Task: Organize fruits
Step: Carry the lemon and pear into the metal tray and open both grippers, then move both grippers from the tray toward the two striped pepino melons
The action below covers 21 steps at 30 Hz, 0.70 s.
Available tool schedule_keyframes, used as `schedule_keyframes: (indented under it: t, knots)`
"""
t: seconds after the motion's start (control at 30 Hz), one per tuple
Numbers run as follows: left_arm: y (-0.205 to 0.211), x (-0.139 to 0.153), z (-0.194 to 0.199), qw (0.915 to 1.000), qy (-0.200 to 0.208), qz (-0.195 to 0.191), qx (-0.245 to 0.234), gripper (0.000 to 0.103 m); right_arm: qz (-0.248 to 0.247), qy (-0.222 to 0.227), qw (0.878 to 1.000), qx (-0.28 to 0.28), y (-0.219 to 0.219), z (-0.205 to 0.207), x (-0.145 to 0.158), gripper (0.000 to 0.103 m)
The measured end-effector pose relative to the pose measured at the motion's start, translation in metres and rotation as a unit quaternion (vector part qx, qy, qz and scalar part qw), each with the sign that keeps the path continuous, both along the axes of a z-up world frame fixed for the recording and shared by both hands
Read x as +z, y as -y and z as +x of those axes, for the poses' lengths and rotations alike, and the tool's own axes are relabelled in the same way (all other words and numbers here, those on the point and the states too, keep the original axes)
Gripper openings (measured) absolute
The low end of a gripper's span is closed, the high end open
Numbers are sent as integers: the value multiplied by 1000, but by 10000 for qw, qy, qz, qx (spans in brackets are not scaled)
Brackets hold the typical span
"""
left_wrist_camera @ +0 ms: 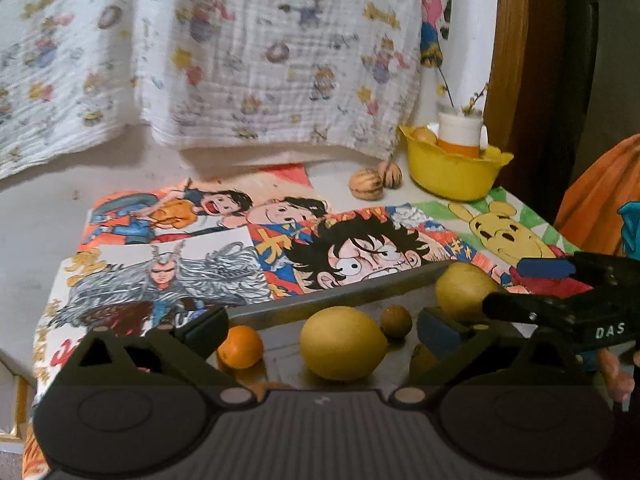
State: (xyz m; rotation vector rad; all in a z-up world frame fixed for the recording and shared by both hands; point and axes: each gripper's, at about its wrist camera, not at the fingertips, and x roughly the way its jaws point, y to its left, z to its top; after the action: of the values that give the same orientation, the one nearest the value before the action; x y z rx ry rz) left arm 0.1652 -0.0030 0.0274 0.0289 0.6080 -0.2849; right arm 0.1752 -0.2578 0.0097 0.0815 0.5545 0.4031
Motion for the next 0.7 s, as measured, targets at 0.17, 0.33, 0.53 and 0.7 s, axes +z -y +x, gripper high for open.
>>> schedule_keyframes:
  t: [0.17,0.33,0.53,0.7]
  knots:
    - [-5,2,-28,9997,240,50,39,102,54,187,9998,53,-7,-25,7,102]
    - [-9,-1,-57,9994,327,107,-11,102,-66,247,9994,212,-20,-51,8,102]
    - [-12,-10,-85,9990,316,281,-153,103,-347,254,9979,483,-36,-78,4,102]
    - [-15,-21,-97,9988,130,426,-217,103,-658,229,9954,654,-46,-95,-1,102]
